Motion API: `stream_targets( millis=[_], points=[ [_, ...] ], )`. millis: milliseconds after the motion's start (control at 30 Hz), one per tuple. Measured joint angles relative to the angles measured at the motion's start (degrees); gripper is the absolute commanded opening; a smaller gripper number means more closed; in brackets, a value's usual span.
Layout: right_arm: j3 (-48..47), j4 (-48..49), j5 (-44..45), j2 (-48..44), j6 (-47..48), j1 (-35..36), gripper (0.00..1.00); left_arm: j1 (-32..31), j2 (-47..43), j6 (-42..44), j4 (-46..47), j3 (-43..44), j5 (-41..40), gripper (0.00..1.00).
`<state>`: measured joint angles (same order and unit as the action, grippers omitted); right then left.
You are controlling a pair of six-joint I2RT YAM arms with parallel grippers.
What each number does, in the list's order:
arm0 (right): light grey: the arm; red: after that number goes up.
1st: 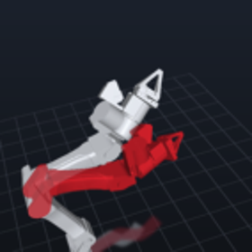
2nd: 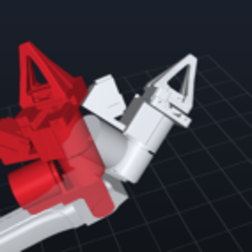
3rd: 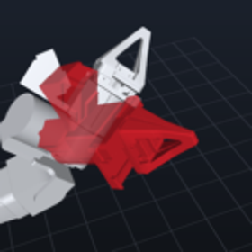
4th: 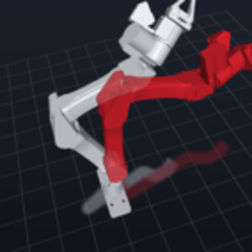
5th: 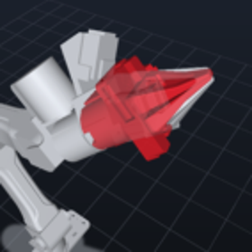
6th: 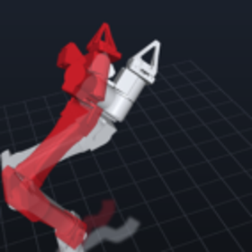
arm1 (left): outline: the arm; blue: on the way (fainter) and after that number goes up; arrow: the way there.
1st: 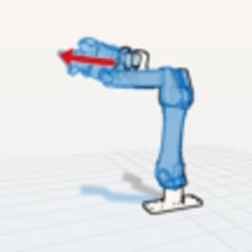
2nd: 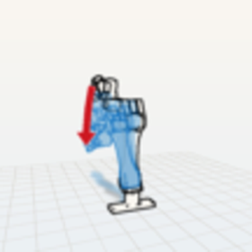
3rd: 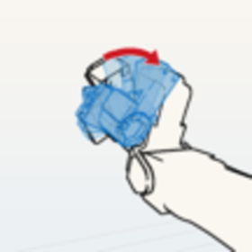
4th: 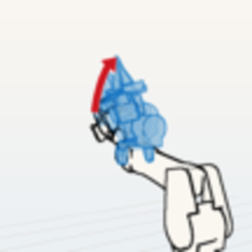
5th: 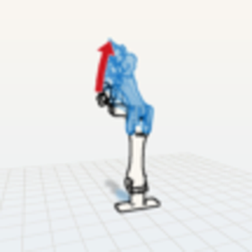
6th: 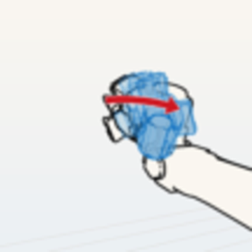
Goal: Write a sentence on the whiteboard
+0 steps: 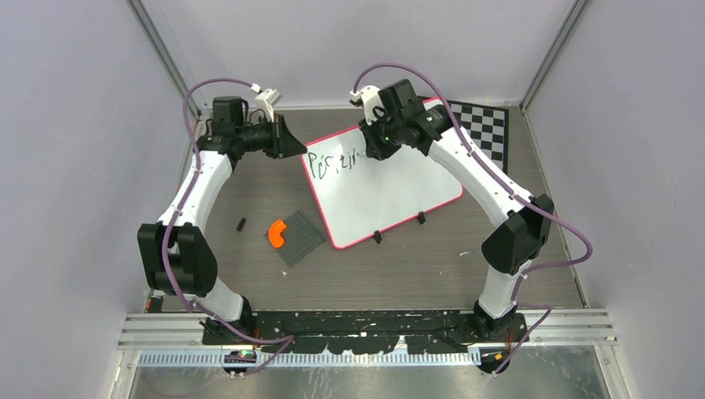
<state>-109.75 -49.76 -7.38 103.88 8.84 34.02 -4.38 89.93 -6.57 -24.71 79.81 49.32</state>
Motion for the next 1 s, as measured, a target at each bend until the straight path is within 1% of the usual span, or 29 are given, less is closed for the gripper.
stream_targets(
  millis=[267, 400, 767, 1000],
  points=[
    [4.7, 0.0, -1.0, -1.5, -0.6, 0.0, 0.00, 0.0, 0.0, 0.0, 0.0, 0.0, -0.5, 0.00],
    [4.8, -0.2, -1.1, -1.6, -0.6, 0.0, 0.00, -0.1, 0.0, 0.0, 0.0, 0.0, -0.4, 0.00],
    [-1.0, -0.2, -1.0, -1.6, -0.6, 0.0, 0.00, -0.1, 0.0, 0.0, 0.0, 0.0, 0.0, 0.00],
    [-1.6, 0.0, -0.4, -0.5, -0.6, 0.0, 0.00, -0.1, 0.0, 0.0, 0.0, 0.0, 0.0, 0.00]
  ],
)
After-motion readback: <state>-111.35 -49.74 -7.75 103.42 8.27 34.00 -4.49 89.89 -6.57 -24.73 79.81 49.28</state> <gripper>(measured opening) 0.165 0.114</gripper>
